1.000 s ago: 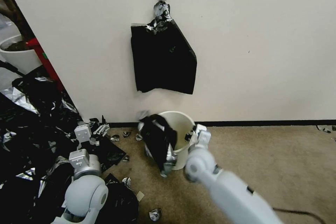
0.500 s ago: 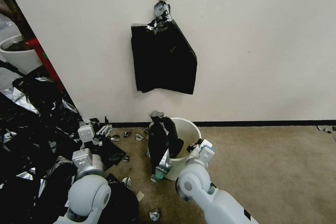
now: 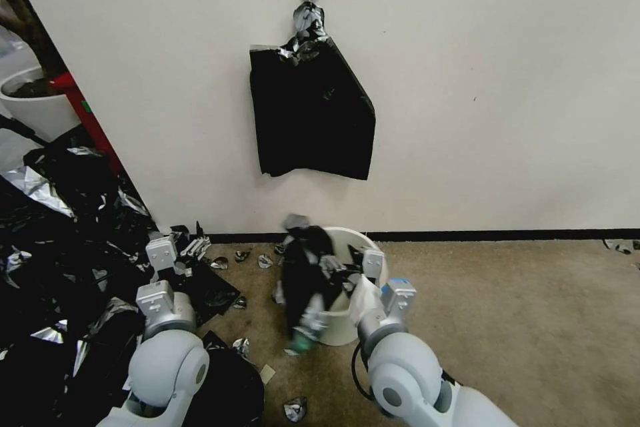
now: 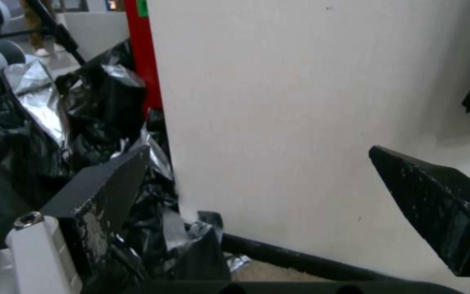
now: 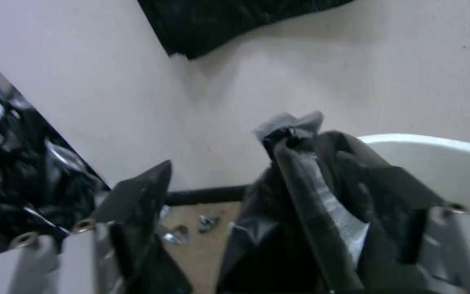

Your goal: Place a trash bag onto the trash bin.

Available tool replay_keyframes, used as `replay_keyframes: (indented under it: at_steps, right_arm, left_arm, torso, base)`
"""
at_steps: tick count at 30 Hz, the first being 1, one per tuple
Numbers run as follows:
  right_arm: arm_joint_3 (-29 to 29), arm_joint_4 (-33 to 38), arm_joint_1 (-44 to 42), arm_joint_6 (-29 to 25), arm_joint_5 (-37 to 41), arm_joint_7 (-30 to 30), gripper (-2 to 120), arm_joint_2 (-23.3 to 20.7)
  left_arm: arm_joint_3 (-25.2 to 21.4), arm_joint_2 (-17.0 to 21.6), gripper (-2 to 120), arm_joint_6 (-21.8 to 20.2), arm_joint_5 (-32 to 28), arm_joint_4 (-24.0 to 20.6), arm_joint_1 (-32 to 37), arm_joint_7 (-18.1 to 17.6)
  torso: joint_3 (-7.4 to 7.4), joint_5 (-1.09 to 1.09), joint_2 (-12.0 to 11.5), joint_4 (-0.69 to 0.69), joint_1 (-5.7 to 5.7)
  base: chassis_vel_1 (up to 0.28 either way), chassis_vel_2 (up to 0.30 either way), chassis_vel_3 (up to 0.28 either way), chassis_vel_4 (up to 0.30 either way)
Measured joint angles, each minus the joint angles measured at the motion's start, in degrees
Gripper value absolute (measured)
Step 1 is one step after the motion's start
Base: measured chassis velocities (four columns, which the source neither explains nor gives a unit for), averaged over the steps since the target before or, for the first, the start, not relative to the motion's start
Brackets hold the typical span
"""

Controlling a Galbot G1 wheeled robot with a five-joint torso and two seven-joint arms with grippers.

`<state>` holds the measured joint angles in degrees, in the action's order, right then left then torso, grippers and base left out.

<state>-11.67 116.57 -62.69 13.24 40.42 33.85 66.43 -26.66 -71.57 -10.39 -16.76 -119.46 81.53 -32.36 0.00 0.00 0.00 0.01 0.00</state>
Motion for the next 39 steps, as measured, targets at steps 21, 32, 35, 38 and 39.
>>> replay_keyframes:
  at_steps: [21,32,35,38,39]
  right_arm:
    - [-2.3,-7.3,3.9,14.1,-1.8,6.7,92,3.4]
    - [-0.2,-9.0,1.5,11.7,-12.1,6.6,51,3.5]
    - [0.5,-9.0,0.7,11.0,-12.7,5.4,42,3.1]
    - [1.1,-8.7,-0.2,10.4,-12.4,3.6,27,2.3]
    - [1.1,-8.7,-0.2,10.4,-12.4,3.6,27,2.3]
  left_arm:
    - [0.8,2.5,100,0.3,-9.9,5.4,-6.9,3.5]
    - [6.4,3.7,100,-8.0,-18.7,7.4,-9.3,9.4]
    - [7.7,3.3,100,-10.2,-21.1,7.8,-10.1,9.8]
    - [9.3,2.6,100,-12.4,-24.0,9.7,-11.6,10.1]
    - [9.3,2.6,100,-12.4,-24.0,9.7,-11.6,10.1]
  torso:
    - [0.0,0.0,0.0,-0.01,0.0]
    - [0.0,0.0,0.0,-0.01,0.0]
    - [0.0,0.0,0.0,-0.01,0.0]
    - [0.0,0.0,0.0,-0.01,0.0]
    - [0.0,0.0,0.0,-0.01,0.0]
  base:
    - [0.0,0.0,0.0,0.0]
    - [0.0,0.0,0.0,0.0]
    - [0.0,0.0,0.0,0.0]
    - [0.0,0.0,0.0,0.0]
    - [0.0,0.0,0.0,0.0]
